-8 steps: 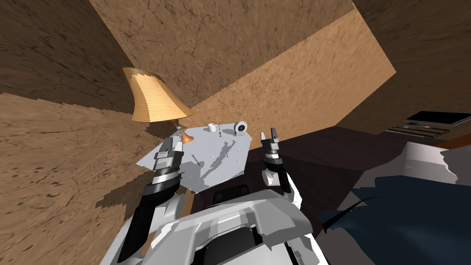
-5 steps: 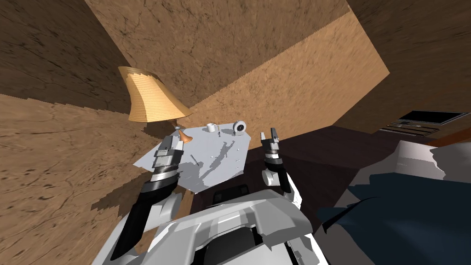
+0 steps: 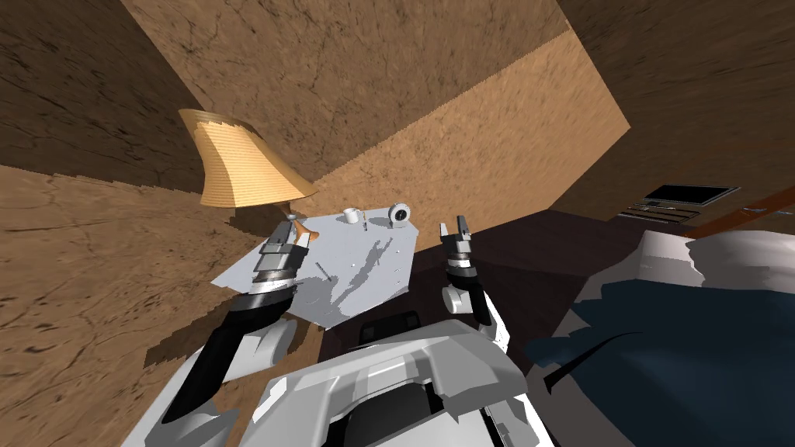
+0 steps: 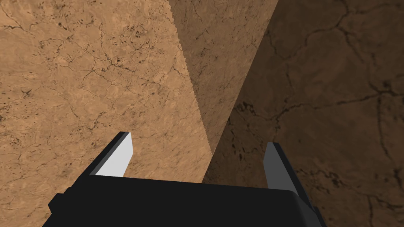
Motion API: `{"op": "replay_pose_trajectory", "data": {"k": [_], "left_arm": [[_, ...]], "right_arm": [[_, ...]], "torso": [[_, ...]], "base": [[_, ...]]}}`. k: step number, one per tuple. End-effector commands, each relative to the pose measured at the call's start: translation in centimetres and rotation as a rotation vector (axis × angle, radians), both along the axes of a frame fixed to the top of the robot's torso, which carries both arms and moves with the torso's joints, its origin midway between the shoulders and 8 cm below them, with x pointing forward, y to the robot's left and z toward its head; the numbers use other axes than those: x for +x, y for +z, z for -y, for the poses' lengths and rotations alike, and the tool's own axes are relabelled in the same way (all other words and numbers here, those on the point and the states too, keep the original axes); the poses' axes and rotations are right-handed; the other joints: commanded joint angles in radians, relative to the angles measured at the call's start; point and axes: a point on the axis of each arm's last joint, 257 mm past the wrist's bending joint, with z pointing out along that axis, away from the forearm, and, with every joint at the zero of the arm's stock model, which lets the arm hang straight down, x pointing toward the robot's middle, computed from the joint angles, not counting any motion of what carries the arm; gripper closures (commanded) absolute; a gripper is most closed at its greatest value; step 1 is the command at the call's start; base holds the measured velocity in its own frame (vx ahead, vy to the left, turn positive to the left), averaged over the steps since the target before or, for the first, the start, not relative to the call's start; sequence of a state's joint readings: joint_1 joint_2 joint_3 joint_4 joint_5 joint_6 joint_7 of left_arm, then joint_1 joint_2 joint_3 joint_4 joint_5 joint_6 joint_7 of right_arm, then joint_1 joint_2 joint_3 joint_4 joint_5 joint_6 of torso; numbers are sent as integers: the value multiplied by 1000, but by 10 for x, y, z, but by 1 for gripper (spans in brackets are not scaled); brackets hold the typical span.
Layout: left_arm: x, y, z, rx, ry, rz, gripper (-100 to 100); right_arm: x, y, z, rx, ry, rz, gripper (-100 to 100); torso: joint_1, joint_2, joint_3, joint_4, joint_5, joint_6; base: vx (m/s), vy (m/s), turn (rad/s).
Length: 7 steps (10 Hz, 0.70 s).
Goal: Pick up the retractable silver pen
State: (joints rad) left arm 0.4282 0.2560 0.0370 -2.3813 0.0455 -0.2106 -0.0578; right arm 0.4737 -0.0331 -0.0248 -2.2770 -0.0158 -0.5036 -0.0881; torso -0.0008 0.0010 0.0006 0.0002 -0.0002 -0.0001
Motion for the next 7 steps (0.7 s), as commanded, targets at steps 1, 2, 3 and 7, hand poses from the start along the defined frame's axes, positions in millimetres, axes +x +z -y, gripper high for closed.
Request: {"op": "replay_pose_trajectory", "data": {"k": [1, 2, 3, 7], "left_arm": [[7, 2, -1, 12, -21, -21, -100], [12, 6, -2, 11, -36, -31, -100], [14, 4, -2, 20, -38, -43, -100], [36, 10, -4, 44, -87, -112, -100]], "right_arm": [[0, 0, 0, 0, 0, 0, 0], [0, 0, 0, 0, 0, 0, 0], [0, 0, 0, 0, 0, 0, 0], [0, 0, 0, 0, 0, 0, 0]], "torso": [[0, 0, 0, 0, 0, 0], [0, 0, 0, 0, 0, 0], [0, 0, 0, 0, 0, 0], [0, 0, 0, 0, 0, 0]], "base": [[-13, -18, -76], [-17, -21, -130], [-12, -13, -49], [-10, -18, -105]]}}
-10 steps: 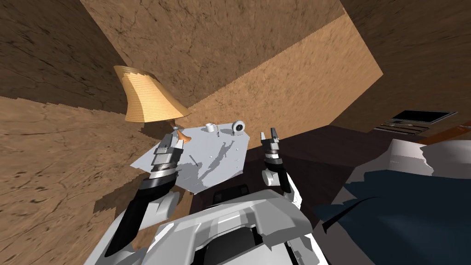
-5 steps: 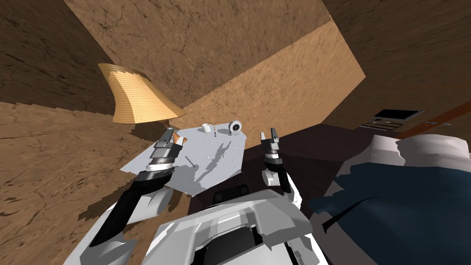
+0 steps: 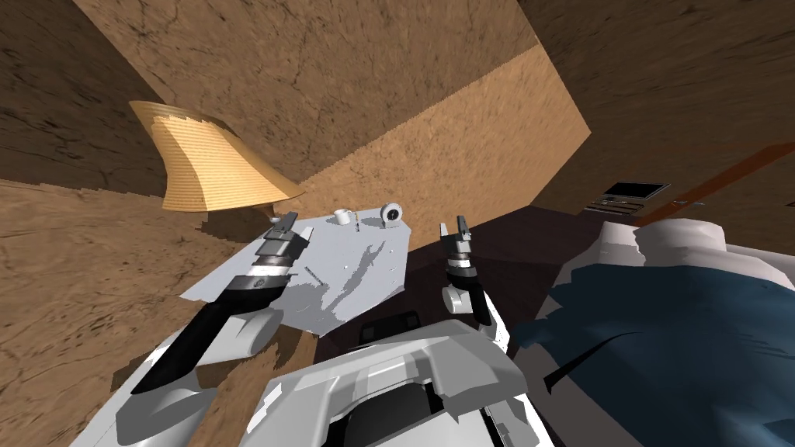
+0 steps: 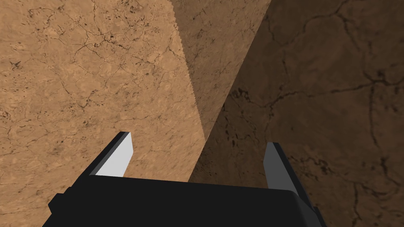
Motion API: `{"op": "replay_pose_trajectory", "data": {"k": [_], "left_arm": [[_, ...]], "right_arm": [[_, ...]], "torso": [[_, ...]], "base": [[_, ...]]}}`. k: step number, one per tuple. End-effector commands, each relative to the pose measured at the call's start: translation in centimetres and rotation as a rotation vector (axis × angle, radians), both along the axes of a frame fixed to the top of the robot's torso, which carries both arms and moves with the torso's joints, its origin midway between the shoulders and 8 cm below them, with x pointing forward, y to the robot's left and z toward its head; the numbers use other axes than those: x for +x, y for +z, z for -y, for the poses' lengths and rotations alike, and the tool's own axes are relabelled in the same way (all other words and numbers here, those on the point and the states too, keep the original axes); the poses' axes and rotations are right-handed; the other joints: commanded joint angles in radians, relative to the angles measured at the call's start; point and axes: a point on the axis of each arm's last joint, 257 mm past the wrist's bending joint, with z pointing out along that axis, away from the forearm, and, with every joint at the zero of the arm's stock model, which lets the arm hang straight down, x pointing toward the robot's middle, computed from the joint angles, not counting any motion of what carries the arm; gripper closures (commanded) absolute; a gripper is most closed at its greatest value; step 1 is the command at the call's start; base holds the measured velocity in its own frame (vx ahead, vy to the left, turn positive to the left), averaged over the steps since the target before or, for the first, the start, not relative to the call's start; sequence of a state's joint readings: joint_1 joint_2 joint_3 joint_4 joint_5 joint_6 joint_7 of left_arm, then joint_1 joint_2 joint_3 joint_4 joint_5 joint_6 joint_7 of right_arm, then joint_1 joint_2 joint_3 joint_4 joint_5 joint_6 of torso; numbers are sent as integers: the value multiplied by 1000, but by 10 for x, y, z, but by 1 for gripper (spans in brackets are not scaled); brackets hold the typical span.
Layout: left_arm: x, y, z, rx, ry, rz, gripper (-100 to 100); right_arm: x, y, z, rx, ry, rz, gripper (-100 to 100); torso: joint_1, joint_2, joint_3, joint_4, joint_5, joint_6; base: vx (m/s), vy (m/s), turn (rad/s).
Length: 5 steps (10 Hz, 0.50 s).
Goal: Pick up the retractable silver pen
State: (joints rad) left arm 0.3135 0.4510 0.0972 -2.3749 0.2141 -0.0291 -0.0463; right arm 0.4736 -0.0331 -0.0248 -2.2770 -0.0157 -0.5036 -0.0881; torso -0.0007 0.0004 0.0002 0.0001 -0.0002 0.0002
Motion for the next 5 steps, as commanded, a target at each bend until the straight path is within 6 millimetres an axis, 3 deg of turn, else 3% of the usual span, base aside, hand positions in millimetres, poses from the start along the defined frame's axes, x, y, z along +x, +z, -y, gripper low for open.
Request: {"op": "replay_pose_trajectory", "data": {"k": [1, 5], "left_arm": [[6, -3, -1, 12, -5, -31, -100], [23, -5, -3, 43, -28, -106, -100]], "right_arm": [[0, 0, 0, 0, 0, 0, 0], [0, 0, 0, 0, 0, 0, 0]], "torso": [[0, 0, 0, 0, 0, 0], [0, 0, 0, 0, 0, 0]], "base": [[-6, -8, -65], [-5, -7, -103]]}}
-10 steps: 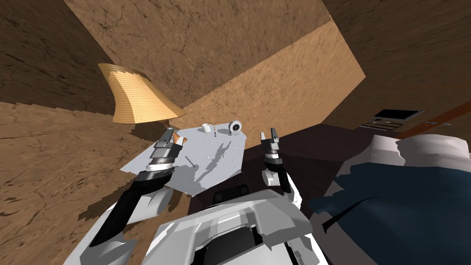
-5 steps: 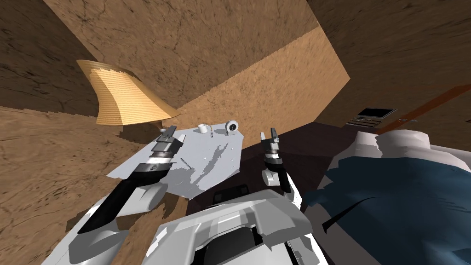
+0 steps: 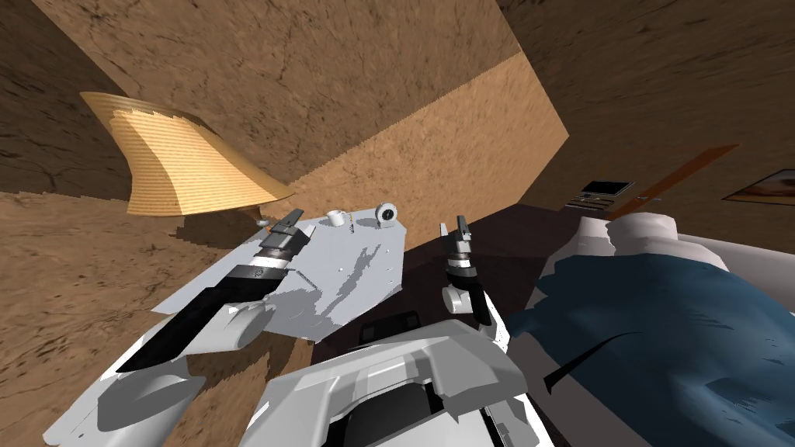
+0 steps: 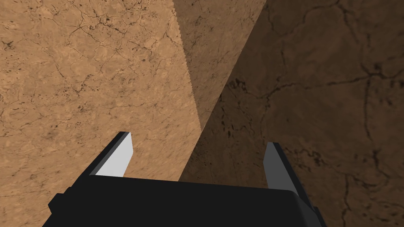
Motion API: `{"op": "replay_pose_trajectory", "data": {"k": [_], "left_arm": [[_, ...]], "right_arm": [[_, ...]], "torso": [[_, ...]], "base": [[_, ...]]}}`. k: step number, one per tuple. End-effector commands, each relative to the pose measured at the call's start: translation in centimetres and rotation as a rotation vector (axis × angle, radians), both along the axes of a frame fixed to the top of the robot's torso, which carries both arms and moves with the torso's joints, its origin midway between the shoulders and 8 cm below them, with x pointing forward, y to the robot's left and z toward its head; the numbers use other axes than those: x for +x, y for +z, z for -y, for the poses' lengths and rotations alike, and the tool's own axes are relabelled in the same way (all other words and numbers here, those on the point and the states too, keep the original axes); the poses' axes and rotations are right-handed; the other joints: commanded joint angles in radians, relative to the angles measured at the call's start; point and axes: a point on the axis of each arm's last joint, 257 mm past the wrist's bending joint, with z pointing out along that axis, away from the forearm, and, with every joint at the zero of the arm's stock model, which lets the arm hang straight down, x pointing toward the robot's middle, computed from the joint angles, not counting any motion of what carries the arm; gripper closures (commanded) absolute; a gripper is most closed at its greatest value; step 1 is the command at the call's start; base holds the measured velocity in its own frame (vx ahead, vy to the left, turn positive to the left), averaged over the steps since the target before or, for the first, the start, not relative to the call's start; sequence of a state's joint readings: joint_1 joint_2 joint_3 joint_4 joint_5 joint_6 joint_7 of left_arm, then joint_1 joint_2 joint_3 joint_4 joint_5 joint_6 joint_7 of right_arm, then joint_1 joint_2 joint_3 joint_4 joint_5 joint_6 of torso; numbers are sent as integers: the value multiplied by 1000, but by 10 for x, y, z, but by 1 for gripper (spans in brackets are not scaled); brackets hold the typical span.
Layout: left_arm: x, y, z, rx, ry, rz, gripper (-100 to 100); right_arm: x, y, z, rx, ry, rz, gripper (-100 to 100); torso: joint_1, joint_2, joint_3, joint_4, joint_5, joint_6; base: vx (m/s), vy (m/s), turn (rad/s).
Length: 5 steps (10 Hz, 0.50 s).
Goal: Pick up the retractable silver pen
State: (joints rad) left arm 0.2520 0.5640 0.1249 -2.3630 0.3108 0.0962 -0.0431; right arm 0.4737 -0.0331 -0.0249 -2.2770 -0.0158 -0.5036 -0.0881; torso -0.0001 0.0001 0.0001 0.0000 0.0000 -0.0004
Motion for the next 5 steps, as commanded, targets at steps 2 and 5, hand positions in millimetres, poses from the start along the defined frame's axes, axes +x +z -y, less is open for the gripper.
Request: {"op": "replay_pose_trajectory", "data": {"k": [2, 5], "left_arm": [[11, -5, -2, 26, -7, -59, -100], [26, -6, -4, 60, -23, -129, -100]], "right_arm": [[0, 0, 0, 0, 0, 0, 0], [0, 0, 0, 0, 0, 0, 0]], "torso": [[0, 0, 0, 0, 0, 1], [0, 0, 0, 0, 0, 0]], "base": [[-3, -4, -113], [-1, -2, -134]]}}
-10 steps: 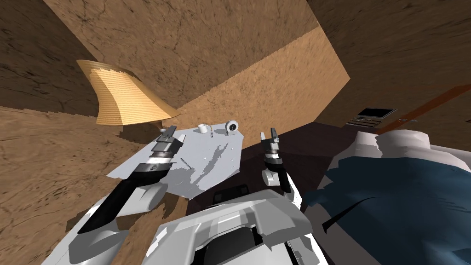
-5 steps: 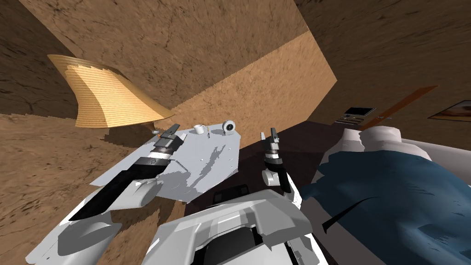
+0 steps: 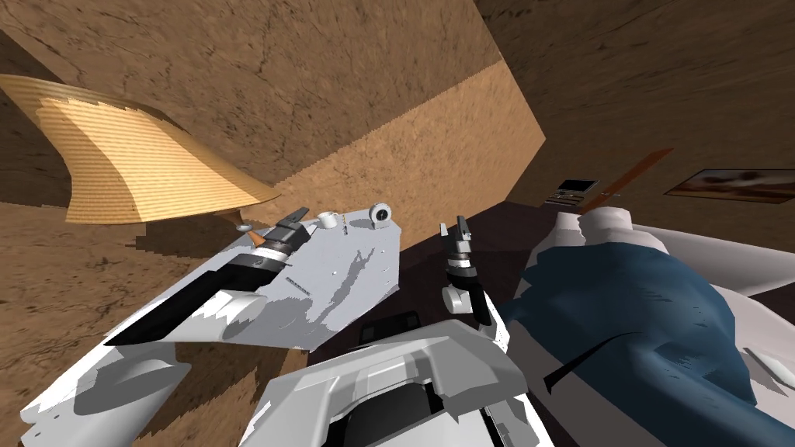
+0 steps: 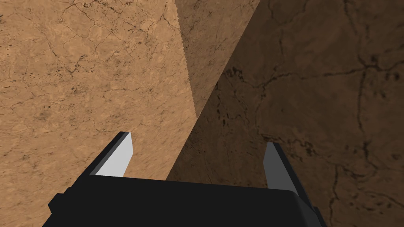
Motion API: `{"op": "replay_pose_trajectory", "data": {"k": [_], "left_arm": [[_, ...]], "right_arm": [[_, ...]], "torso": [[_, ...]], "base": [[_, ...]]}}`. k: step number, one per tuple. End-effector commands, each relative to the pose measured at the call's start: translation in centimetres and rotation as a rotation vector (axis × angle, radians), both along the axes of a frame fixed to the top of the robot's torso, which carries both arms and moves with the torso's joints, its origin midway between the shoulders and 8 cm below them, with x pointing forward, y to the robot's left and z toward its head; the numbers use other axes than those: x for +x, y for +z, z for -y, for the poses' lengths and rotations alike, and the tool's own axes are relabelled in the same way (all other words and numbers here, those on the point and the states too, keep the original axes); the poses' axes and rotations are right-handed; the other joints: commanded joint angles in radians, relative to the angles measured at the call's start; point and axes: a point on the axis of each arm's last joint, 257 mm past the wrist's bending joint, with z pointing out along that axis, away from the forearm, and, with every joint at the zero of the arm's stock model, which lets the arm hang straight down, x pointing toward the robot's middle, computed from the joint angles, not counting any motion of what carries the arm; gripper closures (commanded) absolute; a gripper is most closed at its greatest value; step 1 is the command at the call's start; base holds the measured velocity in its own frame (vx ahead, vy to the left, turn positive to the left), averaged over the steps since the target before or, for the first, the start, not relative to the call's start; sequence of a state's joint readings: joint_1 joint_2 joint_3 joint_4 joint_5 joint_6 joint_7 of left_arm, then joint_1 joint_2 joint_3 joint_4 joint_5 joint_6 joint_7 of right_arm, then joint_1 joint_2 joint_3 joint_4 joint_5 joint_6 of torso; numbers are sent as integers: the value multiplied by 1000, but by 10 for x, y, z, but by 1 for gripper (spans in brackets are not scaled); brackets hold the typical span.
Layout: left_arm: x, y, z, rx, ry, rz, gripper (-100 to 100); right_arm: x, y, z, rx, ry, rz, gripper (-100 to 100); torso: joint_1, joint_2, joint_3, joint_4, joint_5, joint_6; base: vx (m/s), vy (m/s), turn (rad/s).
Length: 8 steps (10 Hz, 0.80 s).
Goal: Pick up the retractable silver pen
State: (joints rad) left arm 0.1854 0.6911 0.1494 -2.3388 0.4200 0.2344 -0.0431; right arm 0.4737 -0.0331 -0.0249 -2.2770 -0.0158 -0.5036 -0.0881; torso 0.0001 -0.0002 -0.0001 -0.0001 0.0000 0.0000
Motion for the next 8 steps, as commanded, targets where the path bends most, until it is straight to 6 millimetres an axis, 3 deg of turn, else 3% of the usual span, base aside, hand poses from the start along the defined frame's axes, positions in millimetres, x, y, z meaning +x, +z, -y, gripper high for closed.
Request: {"op": "replay_pose_trajectory", "data": {"k": [1, 8], "left_arm": [[6, -6, -2, 19, 5, -41, -100], [29, -24, -14, 104, 16, -209, -100]], "right_arm": [[0, 0, 0, 0, 0, 0, 0], [0, 0, 0, 0, 0, 0, 0]], "torso": [[0, 0, 0, 0, 0, 0], [0, 0, 0, 0, 0, 0]], "base": [[0, 2, -89], [3, 4, -123]]}}
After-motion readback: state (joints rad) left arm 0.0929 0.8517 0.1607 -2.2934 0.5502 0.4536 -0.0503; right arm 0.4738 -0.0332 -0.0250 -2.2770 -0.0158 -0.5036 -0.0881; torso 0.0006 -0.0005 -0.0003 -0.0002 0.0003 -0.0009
